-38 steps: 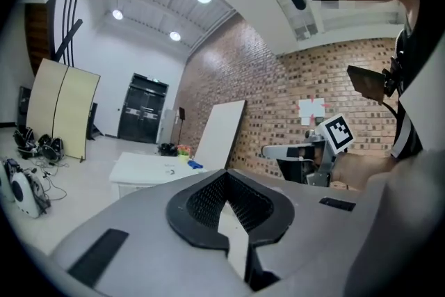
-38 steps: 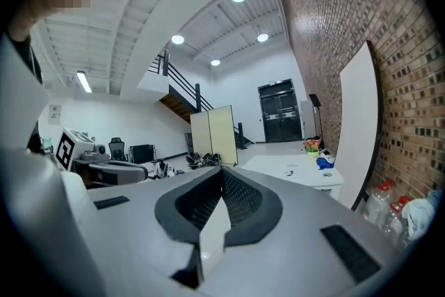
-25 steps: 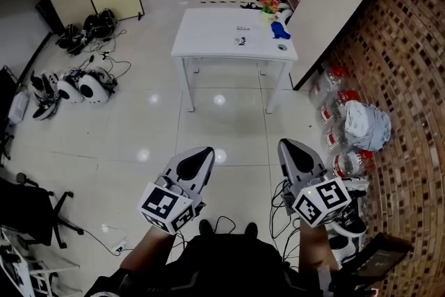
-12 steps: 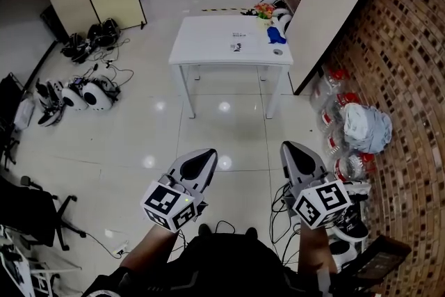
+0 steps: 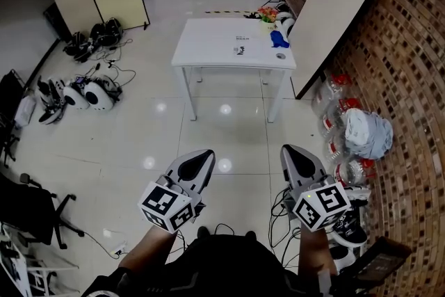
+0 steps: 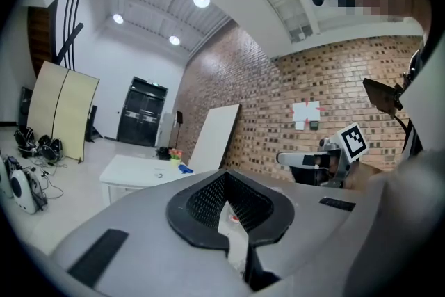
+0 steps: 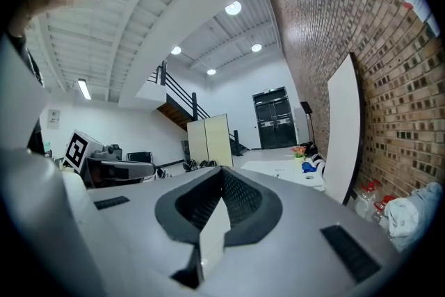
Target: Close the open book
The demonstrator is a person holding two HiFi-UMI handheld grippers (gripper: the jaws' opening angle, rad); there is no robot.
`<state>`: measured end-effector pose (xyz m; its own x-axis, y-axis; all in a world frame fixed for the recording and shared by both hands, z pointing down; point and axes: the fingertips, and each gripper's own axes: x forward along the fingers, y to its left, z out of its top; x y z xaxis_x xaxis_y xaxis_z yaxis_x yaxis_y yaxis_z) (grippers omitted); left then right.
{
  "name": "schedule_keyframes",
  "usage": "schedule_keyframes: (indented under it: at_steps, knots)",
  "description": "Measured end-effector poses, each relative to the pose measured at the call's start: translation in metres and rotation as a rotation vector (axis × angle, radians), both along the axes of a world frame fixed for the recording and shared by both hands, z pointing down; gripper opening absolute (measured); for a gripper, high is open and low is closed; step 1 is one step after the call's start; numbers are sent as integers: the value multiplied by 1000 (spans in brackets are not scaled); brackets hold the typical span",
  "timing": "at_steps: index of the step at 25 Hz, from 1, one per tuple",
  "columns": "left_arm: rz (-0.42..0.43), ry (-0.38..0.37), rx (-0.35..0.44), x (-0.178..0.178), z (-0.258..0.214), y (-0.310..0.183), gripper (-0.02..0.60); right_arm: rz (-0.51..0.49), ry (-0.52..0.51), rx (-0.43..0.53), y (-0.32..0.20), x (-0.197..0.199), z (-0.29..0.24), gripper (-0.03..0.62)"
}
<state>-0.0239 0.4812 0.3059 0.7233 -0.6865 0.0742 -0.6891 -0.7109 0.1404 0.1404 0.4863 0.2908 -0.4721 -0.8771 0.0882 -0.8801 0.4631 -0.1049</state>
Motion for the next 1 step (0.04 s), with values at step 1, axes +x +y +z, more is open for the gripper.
schedule_keyframes:
  at_steps: [1]
  knots:
    - [0,-1,-2,-1,1,0,-6,-3,4,-1,0,-1,0,0]
